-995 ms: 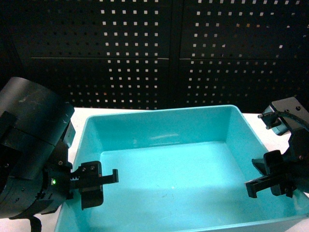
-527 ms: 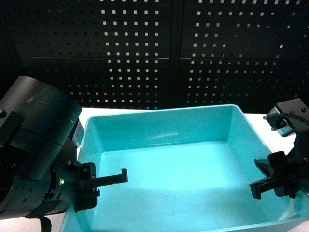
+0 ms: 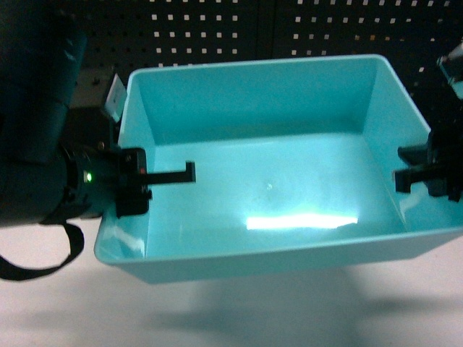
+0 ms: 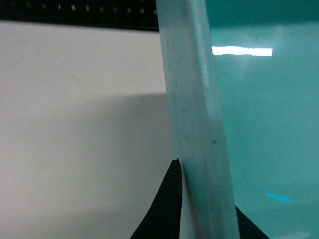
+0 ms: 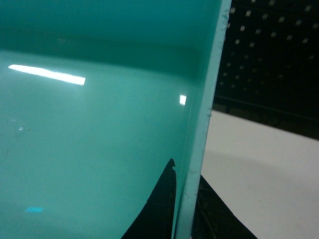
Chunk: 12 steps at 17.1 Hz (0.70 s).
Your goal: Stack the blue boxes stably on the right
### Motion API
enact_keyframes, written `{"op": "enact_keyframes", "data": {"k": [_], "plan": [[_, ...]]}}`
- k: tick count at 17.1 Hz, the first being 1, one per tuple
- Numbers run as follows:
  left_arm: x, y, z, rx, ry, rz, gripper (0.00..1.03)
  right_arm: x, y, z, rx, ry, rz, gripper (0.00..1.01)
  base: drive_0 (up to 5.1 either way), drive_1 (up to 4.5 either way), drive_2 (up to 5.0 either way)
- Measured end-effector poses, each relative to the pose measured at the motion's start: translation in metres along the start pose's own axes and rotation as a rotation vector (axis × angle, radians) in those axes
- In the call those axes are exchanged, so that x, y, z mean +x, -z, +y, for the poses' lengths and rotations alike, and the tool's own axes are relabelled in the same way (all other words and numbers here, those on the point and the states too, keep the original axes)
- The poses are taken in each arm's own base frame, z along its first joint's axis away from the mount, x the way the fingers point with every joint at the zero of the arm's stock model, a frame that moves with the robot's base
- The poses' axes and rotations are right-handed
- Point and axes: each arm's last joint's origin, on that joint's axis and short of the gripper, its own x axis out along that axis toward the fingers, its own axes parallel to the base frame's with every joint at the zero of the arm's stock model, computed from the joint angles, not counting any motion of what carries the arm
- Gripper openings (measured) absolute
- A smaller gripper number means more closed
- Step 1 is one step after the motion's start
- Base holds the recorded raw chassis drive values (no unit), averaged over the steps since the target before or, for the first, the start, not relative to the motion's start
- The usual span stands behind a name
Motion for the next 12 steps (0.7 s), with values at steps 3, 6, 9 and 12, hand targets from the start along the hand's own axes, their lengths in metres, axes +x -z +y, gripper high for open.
{"op": "enact_keyframes", "data": {"k": [3,6,9,12], "plan": [[-0.017,-0.047,-0.005,0.02,0.045,-0.143,0.06,-0.011,-0.049,-0.01,0.008,0.019,-0.129,0.07,0.0,0.0,0.0],[-0.043,-0.08,-0.008,0.027,0.077,-0.289,0.06,-0.03,-0.086,-0.017,0.013,0.029,-0.255,0.07,0.0,0.0,0.0],[-0.057,-0.085,-0.007,0.06,0.081,-0.422,0.06,-0.045,-0.097,-0.019,0.012,0.033,-0.331,0.07,0.0,0.0,0.0],[-0.062,-0.082,-0.004,0.081,0.078,-0.516,0.06,-0.056,-0.097,-0.018,0.03,0.035,-0.367,0.07,0.0,0.0,0.0]]}}
